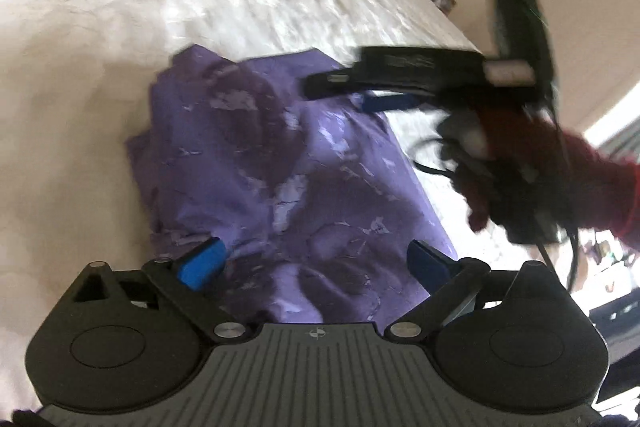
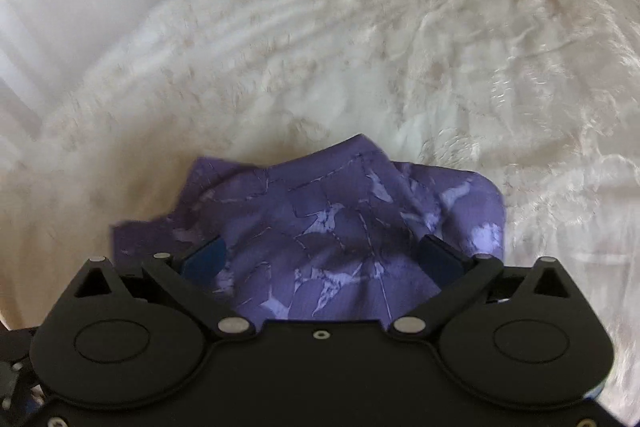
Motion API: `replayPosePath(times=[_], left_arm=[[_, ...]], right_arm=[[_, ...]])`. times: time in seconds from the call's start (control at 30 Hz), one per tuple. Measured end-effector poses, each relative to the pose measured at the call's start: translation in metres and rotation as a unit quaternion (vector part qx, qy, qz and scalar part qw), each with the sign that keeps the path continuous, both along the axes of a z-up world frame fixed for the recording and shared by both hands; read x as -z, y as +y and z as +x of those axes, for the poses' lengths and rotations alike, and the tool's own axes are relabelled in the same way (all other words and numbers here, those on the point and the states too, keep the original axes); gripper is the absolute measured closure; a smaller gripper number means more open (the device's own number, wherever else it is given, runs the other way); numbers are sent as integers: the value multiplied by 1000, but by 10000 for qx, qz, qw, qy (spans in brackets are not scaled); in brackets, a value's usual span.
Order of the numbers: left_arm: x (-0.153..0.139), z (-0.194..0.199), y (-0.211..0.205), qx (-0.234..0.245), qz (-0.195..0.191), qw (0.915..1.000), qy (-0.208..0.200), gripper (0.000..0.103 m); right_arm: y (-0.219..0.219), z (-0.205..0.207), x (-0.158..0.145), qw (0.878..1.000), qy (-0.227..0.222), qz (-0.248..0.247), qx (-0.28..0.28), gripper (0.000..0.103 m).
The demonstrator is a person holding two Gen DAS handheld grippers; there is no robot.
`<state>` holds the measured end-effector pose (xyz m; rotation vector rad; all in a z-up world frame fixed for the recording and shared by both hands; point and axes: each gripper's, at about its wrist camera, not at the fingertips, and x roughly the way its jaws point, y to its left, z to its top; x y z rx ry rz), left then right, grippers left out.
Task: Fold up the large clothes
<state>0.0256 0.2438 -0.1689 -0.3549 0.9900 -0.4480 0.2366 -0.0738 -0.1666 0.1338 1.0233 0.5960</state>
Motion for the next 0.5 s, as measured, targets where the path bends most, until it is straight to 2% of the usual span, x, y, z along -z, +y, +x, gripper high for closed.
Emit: replayPosePath(times=[0.13,0.27,0.37,0.5], left_arm=[[5,-7,24,-448,-89,9984,320,3],[23,-5,42,-874,-278,9920,871,0],[38,-3,45,-914,-594,9864,1230,0],[57,6,34,-679,-1005,9806,1539,0]], right_arm=[[-40,-12,-6,9973,-97,347,647,1],[-79,-14,11,9932,310,527,992,1],[-96,-13,28,9885,708,776,1085,1],[-102,-11,51,9779,1204,1308,1101,1]])
